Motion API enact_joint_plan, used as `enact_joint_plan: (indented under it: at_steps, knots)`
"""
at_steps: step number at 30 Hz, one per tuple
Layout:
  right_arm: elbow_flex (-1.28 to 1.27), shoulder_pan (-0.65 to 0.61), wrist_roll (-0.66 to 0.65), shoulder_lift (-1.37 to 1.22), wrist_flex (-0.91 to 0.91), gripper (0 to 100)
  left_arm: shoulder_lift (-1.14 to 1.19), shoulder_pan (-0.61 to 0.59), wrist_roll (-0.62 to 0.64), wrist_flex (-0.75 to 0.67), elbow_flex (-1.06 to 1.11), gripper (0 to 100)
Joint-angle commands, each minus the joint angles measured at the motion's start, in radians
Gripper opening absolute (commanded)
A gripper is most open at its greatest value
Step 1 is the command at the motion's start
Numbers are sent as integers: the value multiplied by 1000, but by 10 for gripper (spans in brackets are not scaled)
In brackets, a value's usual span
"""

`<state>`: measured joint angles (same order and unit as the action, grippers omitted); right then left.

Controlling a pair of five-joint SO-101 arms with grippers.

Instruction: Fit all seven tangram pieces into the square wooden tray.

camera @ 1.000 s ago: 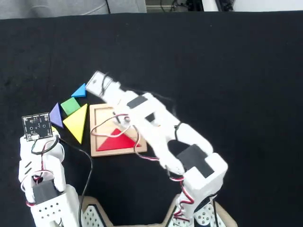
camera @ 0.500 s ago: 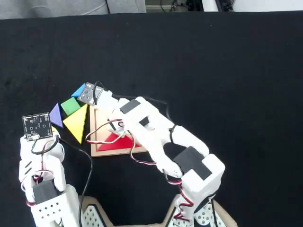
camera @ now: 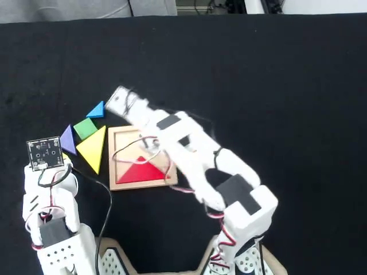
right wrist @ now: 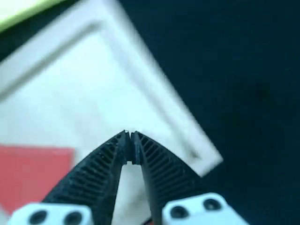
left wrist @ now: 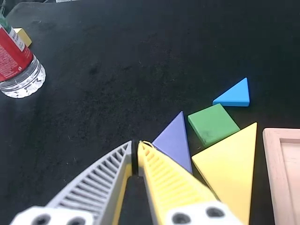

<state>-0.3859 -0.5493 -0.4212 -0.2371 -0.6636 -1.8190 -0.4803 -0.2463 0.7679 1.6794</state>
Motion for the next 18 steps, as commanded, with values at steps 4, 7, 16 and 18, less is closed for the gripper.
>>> enact_joint_plan:
  at_steps: [4,7,16,18]
  knots:
    - [65,54,31,28,25,23,-8,-8,9,-21,19,30]
    - [104,54,31,47,-44,139,-8,-10,9,-21,19,30]
    - [122,29,-60,-31,-57,258,-8,-8,9,-21,19,30]
    - [139,28,-68,-54,-41,258,-8,-8,9,-21,19,30]
